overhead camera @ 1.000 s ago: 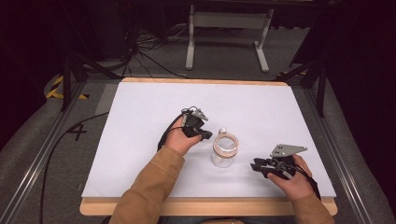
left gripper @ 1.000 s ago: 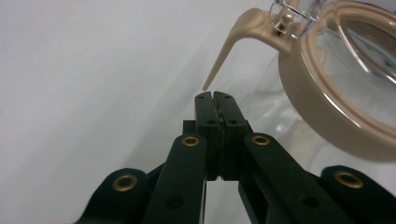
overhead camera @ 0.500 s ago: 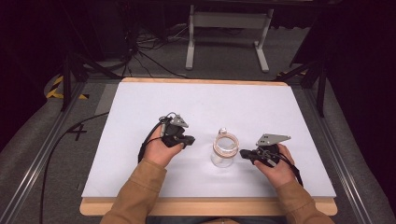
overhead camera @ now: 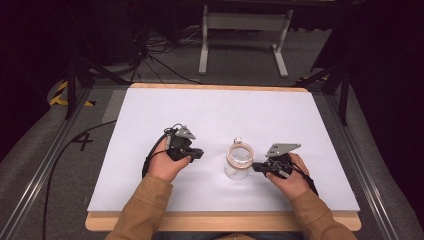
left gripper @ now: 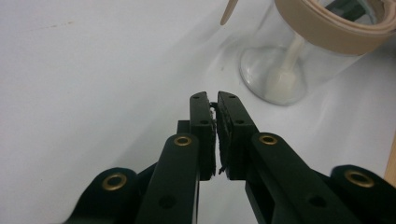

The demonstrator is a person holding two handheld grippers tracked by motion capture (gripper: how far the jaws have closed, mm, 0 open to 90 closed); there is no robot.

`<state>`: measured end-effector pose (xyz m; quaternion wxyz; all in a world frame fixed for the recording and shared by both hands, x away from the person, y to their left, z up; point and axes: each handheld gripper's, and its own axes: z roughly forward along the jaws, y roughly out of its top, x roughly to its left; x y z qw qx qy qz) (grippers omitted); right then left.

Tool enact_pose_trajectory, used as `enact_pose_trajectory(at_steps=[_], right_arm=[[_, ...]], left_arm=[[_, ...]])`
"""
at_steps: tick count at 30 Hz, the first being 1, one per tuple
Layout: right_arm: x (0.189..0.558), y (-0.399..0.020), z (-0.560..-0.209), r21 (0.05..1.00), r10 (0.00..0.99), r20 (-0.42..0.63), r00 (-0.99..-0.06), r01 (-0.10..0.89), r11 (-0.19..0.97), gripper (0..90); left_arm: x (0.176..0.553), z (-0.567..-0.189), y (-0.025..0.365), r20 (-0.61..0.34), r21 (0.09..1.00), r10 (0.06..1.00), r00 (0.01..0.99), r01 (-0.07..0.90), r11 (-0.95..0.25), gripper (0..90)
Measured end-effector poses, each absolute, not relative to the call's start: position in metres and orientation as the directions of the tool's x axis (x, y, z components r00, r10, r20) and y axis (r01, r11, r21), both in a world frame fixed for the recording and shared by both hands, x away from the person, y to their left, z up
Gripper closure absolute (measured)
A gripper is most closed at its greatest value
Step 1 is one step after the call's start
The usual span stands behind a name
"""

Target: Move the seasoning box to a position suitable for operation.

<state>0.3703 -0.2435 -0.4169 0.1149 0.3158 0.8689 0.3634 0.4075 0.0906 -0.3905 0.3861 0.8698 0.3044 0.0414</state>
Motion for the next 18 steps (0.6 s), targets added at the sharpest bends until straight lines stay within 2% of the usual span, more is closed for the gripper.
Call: enact_pose_trajectory(at_steps=[8,14,18], right_arm=[[0.37,-0.244,-0.416,0.711,0.62,0.04,-0.783,0.458,0.533,90.0],[0.368,-0.274,-0.394,0.768,0.666,0.054,-0.744,0.457,0.449,90.0],[0.366,-0.284,-0.391,0.772,0.681,0.059,-0.73,0.466,0.433,90.0]], left_arm=[[0.407,-0.388,0.088,-0.179,0.712,0.547,0.818,0.491,-0.502,85.0],[0.408,-0.372,0.084,-0.213,0.752,0.505,0.836,0.47,-0.462,85.5],[0.411,-0.363,0.073,-0.216,0.765,0.475,0.853,0.45,-0.46,85.4]])
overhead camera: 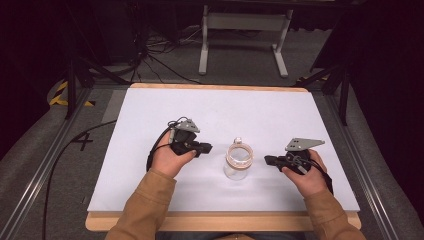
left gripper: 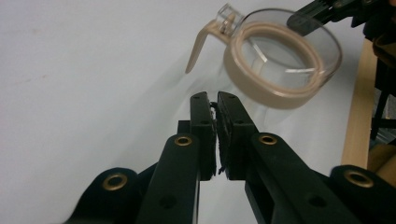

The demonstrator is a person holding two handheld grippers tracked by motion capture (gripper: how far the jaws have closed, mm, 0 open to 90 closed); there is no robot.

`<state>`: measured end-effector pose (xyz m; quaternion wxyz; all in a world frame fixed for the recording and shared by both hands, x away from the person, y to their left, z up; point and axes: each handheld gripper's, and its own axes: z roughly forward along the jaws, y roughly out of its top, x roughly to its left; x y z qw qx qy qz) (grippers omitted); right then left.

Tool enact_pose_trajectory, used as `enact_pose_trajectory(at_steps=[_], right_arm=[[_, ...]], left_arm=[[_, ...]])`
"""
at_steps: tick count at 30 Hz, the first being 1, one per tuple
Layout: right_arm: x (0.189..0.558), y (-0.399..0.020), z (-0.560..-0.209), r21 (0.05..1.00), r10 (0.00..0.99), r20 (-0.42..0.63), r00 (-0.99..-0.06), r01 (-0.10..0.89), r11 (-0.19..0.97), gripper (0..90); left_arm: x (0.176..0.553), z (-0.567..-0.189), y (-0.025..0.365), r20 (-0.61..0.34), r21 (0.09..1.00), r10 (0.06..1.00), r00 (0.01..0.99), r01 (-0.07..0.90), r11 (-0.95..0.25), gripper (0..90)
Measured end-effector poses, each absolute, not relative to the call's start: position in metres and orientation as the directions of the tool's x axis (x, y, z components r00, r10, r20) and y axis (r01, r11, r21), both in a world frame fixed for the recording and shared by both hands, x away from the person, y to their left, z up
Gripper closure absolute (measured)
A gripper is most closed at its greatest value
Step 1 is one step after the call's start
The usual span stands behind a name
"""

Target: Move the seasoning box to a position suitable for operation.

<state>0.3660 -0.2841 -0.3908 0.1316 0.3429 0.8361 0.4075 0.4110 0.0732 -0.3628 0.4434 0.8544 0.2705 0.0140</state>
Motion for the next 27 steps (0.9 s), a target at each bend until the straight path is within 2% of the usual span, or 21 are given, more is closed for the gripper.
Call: enact_pose_trajectory(at_steps=[9,15,27], right_arm=[[0.368,-0.295,-0.386,0.785,0.676,0.075,-0.733,0.462,0.414,90.0],[0.368,-0.3,-0.38,0.81,0.65,0.136,-0.747,0.462,0.361,90.0],[0.367,-0.296,-0.38,0.812,0.632,0.133,-0.764,0.45,0.372,89.3]], left_arm=[[0.426,-0.35,0.041,-0.23,0.768,0.424,0.876,0.431,-0.474,85.7],[0.443,-0.351,0.022,-0.226,0.772,0.391,0.892,0.409,-0.487,86.9],[0.453,-0.358,0.013,-0.243,0.771,0.372,0.896,0.411,-0.487,86.5]])
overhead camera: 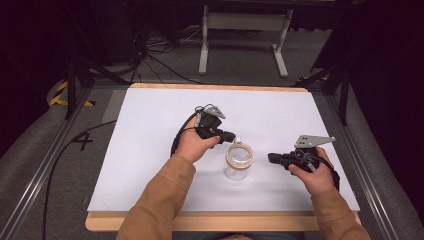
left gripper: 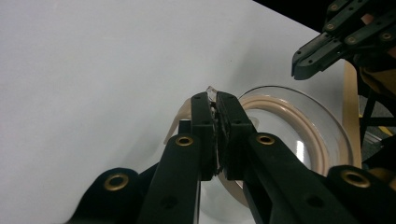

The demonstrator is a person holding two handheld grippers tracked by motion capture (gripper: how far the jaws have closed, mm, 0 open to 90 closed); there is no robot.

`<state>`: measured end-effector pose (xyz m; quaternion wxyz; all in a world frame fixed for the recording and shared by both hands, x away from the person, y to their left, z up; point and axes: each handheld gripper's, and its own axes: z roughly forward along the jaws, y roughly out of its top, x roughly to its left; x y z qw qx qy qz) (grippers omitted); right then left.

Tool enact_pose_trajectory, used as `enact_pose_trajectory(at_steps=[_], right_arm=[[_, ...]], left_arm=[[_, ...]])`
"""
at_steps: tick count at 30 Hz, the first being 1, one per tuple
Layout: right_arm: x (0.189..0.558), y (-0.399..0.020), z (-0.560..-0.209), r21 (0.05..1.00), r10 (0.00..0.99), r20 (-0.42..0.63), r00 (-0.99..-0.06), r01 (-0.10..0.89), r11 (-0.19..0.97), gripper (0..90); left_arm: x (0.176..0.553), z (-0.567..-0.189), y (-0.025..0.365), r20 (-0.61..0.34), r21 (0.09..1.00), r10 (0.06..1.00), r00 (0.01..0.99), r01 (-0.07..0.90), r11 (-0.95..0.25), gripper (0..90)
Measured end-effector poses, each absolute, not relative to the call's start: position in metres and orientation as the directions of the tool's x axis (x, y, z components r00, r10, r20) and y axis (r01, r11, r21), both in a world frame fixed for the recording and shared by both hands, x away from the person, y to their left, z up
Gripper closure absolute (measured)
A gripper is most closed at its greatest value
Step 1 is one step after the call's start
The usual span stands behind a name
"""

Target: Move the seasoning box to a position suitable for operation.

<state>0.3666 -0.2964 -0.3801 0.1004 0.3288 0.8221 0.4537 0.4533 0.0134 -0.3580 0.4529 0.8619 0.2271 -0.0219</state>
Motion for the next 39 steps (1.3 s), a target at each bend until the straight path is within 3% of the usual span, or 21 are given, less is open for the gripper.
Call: enact_pose_trajectory(at_steps=[17,21,26,39], right_arm=[[0.361,-0.3,-0.381,0.817,0.634,0.134,-0.761,0.448,0.364,88.0],[0.359,-0.298,-0.382,0.817,0.629,0.137,-0.765,0.446,0.364,88.1],[0.353,-0.285,-0.38,0.819,0.578,0.197,-0.792,0.457,0.347,89.9],[0.342,-0.256,-0.373,0.819,0.521,0.165,-0.837,0.411,0.4,90.0]], left_arm=[[0.462,-0.359,-0.003,-0.209,0.79,0.371,0.905,0.38,-0.482,85.8],[0.462,-0.358,-0.002,-0.201,0.788,0.375,0.905,0.377,-0.486,89.9],[0.463,-0.357,-0.004,-0.213,0.785,0.369,0.905,0.383,-0.487,90.0],[0.464,-0.36,-0.007,-0.207,0.772,0.385,0.9,0.392,-0.5,90.0]])
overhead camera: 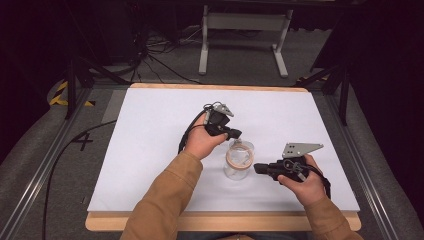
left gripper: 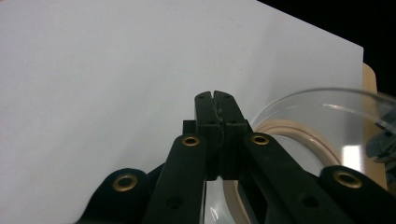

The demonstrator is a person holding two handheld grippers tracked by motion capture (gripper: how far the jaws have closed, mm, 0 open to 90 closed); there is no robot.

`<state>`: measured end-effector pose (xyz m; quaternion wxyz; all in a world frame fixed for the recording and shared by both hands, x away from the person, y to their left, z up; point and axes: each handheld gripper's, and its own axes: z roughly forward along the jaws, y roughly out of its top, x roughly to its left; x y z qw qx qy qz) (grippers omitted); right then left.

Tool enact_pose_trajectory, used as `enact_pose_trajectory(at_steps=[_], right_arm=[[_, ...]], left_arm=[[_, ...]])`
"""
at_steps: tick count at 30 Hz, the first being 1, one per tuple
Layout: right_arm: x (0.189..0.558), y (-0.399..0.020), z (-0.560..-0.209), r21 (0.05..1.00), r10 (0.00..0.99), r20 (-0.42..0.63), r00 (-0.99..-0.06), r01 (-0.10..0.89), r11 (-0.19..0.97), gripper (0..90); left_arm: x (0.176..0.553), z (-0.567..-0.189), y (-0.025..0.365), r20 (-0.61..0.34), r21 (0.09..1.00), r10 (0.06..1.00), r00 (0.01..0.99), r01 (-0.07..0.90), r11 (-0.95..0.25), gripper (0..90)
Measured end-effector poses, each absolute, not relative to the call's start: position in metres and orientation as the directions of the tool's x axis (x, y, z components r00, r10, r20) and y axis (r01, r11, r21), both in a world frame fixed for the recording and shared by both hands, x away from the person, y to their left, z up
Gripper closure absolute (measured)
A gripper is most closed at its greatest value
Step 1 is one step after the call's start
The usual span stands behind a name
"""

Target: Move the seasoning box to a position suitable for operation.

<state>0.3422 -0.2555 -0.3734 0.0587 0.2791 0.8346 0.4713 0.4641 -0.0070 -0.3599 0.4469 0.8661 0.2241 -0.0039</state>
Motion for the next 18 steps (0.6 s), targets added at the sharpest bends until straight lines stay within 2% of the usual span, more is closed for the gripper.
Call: enact_pose_trajectory(at_steps=[13,18], right_arm=[[0.3504,-0.2456,-0.371,0.877,0.561,0.149,-0.814,0.371,0.306,90.0],[0.3517,-0.2459,-0.3699,0.882,0.564,0.137,-0.814,0.36,0.305,90.0]], left_arm=[[0.466,-0.36,-0.0054,-0.225,0.772,0.375,0.899,0.399,-0.495,90.0],[0.4649,-0.3579,-0.0009,-0.224,0.774,0.387,0.895,0.404,-0.487,89.9]])
